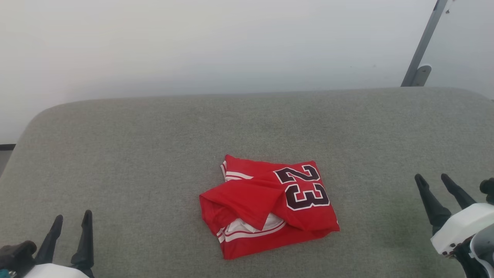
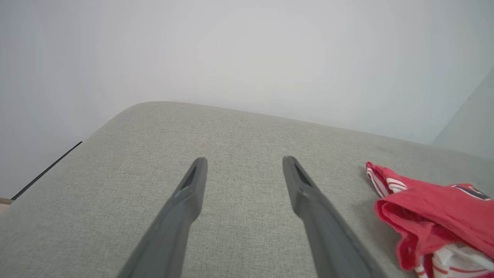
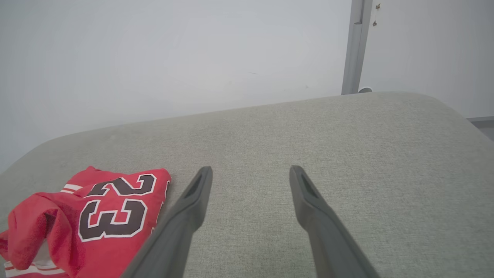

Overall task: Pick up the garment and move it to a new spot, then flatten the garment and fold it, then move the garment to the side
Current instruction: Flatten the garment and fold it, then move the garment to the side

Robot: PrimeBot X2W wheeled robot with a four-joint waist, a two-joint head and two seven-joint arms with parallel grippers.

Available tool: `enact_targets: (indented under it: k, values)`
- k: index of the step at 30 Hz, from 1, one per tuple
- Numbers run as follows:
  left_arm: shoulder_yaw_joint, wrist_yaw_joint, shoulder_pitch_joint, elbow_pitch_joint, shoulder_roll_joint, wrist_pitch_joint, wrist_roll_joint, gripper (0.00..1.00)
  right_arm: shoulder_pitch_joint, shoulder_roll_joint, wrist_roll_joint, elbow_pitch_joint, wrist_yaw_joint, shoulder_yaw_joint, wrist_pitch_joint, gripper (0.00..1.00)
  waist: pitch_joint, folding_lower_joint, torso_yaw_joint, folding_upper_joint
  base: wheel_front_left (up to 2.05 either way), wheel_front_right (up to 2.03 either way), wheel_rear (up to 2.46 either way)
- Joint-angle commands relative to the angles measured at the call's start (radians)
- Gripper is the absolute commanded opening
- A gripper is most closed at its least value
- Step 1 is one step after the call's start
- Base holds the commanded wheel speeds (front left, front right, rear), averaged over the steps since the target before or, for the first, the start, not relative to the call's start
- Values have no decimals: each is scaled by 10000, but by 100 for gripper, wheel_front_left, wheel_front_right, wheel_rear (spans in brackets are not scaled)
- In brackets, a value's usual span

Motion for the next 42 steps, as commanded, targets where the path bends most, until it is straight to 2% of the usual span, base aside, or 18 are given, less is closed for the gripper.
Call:
enact_targets:
  k: [1,25,33,42]
  values:
    - [45,-21,40,52,-25,-42,145,100,93,87,-19,2,-5,37,-139,100,-39,0,37,0,0,0,0]
    - [138,-133,82,-96,-122,-41,767,100,412,250,112,-20,-5,208,-326,100,-196,0,386,0,0,0,0]
    - [-4,-165,28,-153,-284,-38,690,100,81,165,577,-199,-5,1082,673,100,-59,0,873,0,0,0,0]
    - [-416,-254,-287,-65,-619,-30,825,100,-800,-243,1095,-60,-5,2021,2708,100,372,0,1729,0,0,0,0]
